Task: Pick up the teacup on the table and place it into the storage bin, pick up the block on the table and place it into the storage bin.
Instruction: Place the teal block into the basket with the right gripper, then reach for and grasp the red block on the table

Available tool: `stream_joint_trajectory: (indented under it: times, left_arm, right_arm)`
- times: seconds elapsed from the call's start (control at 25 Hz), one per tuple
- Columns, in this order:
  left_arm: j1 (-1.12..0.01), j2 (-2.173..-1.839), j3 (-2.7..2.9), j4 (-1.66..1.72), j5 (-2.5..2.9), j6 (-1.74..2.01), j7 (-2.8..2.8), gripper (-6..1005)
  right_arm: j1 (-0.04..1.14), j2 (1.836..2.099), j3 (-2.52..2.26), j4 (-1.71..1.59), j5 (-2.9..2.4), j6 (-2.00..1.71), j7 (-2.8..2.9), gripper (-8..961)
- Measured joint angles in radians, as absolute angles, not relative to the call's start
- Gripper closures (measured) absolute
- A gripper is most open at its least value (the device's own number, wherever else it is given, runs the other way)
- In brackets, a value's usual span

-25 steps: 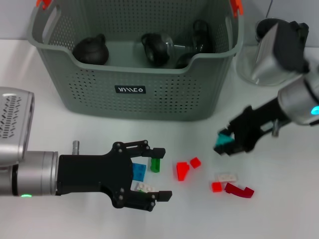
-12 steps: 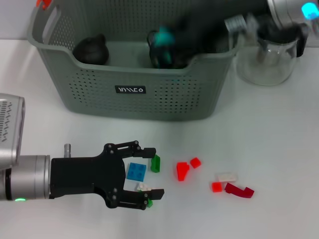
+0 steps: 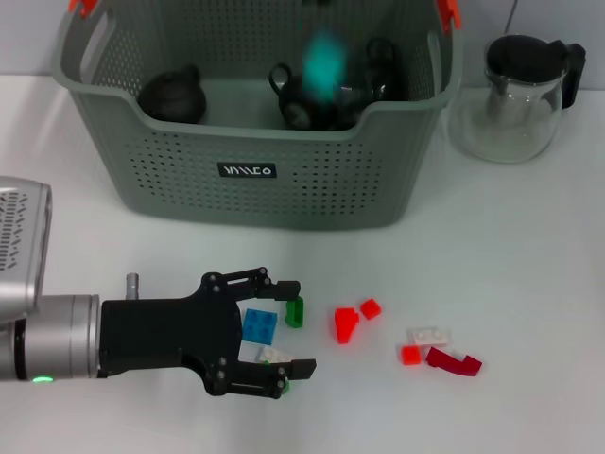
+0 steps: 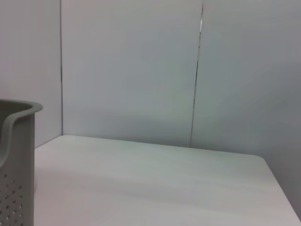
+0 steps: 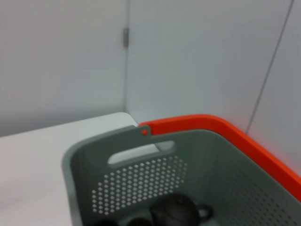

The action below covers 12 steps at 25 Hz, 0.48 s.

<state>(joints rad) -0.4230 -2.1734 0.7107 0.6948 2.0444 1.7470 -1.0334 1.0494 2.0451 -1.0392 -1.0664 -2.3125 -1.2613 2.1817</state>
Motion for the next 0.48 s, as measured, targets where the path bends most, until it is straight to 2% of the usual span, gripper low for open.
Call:
stream_joint_trajectory:
  times: [0.24, 0.48]
  left_arm:
    - [-0.42, -2.174, 0.71, 0.695, 2.039, 1.752, -1.038, 137]
    - [-0.424, -2.173, 0.71, 0.695, 2.038, 1.756, -1.037, 137]
  right_arm:
    - [0.975, 2.045, -1.02, -1.134, -2.193, -1.359, 2.065, 335]
    - [0.815, 2.025, -0.988, -1.186, -1.988, -1.679, 1.912, 92]
